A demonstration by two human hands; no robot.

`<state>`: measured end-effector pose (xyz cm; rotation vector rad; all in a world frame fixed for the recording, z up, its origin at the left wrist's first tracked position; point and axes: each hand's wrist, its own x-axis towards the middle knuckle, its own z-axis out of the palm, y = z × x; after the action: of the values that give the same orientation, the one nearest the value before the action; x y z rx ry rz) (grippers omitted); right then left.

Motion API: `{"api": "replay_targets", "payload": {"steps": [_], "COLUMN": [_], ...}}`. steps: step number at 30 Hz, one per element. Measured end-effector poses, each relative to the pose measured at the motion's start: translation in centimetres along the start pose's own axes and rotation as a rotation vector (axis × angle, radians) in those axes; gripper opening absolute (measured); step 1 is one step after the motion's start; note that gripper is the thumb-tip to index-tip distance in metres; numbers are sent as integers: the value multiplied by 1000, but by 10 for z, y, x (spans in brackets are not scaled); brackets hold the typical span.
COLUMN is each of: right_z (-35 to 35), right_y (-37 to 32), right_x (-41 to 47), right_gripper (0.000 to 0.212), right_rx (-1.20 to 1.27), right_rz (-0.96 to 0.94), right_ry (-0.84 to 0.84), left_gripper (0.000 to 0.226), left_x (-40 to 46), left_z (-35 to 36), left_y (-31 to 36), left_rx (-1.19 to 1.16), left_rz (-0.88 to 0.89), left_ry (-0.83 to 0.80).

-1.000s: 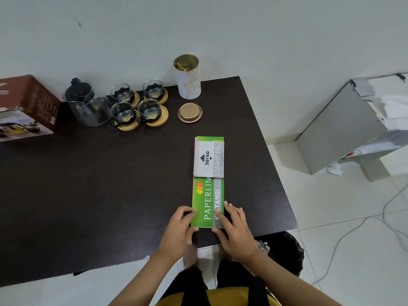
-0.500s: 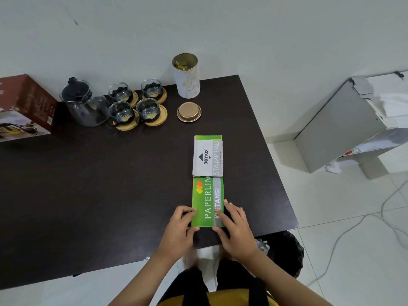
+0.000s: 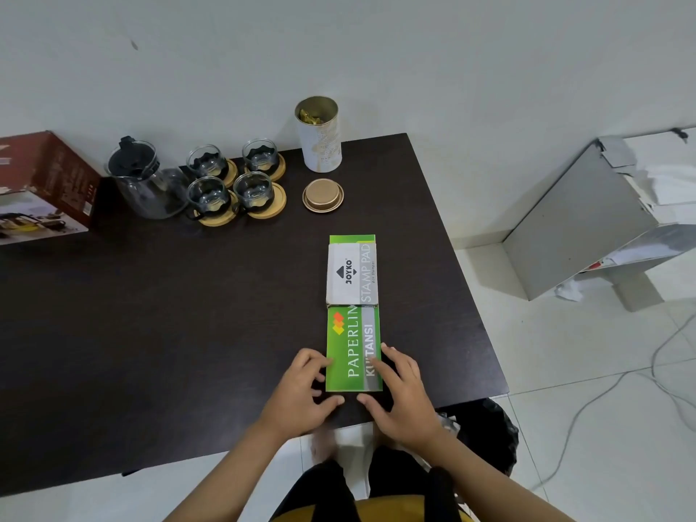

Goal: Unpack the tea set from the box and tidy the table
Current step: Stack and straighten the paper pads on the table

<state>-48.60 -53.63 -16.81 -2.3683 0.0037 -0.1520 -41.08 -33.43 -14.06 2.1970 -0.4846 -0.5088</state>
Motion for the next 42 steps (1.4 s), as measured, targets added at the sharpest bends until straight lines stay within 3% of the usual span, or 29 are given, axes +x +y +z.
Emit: {"api": "replay_targets", "payload": {"steps": [2,5,8,11,13,17,22,26,31,36,40,42], "right_z": [-10,-21,-31,-32,-29,-25,-31,-27,-30,-37,-63,-81], "right_y": [-9,-16,-16,-19,-22,-22,-20,-18,-35,-33,-25,-21], "right_x": [13,62,121,162,177,192,197,199,199,203,225,245], "right_gripper": [60,55,52,49,34,25,16,44,10,12,4,13], "right_rx": [92,198,249,235,281,438,539,429,693,715,738,718], "right_rz": [89,321,577,719,834,1016,1030,1059,975,893,836,795], "right_ry": [45,153,146,94,63,66,-9,-56,48,30,67,106], "left_gripper": [54,46,47,34,25,26,29,20,15,13,27,28], "left_x": [14,56,109,148,160,169,167,166,165,177,207,229], "left_z": [-14,-27,-33,-34,-35,-40,-41,-42,-49,-54,-60,-64], "left_y": [5,18,35,49,55,54,39,32,29,34,55,71], "left_rx": [35,-30,-102,-20,76,44,-98,-248,-495,-582,-640,-654], "left_rz": [-51,-137,-281,-403,-463,-530,-533,-558,-604,-629,-610,-574], "left_ry": [-26,146,279,233,182,154,158,144,102,46,59,73]}}
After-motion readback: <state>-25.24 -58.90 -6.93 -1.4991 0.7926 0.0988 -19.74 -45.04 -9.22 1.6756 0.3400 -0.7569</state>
